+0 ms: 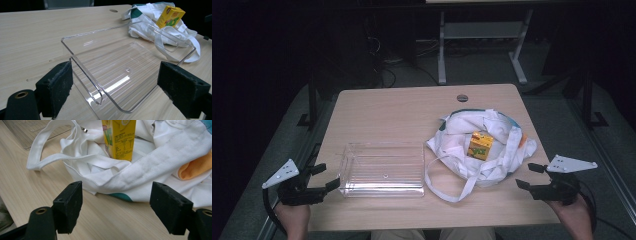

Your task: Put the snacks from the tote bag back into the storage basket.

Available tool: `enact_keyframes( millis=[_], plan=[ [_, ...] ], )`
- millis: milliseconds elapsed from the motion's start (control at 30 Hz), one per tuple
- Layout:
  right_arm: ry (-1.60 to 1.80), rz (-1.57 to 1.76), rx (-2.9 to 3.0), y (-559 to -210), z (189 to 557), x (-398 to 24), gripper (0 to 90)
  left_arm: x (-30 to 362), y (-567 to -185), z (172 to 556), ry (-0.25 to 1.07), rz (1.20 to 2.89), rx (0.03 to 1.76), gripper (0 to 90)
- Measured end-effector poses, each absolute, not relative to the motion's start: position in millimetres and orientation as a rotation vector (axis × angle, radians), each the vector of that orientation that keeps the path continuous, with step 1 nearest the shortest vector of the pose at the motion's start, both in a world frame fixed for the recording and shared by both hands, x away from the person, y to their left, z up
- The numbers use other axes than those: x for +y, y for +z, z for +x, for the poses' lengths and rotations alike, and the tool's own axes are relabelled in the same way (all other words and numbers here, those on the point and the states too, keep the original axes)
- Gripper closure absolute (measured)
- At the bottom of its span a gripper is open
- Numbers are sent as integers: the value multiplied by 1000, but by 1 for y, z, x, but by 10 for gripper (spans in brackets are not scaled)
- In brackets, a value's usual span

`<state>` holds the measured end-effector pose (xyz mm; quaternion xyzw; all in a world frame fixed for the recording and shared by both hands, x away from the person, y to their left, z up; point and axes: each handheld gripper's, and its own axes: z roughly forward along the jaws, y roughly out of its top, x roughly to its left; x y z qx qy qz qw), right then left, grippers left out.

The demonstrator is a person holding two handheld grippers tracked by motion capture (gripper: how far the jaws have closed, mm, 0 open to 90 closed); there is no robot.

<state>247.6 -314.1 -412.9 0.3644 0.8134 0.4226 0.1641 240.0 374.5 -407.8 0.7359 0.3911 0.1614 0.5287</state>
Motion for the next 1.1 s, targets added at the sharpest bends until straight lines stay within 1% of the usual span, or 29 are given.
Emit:
enact_keyframes(
  millis=[333,1100],
  plan=[
    [1203,1054,2328,-411,252,-315,251,374,-407,239,390,1759,933,128],
    [1114,1002,2450,-379,283,-301,244,374,-407,239,392,1762,936,127]
  ],
)
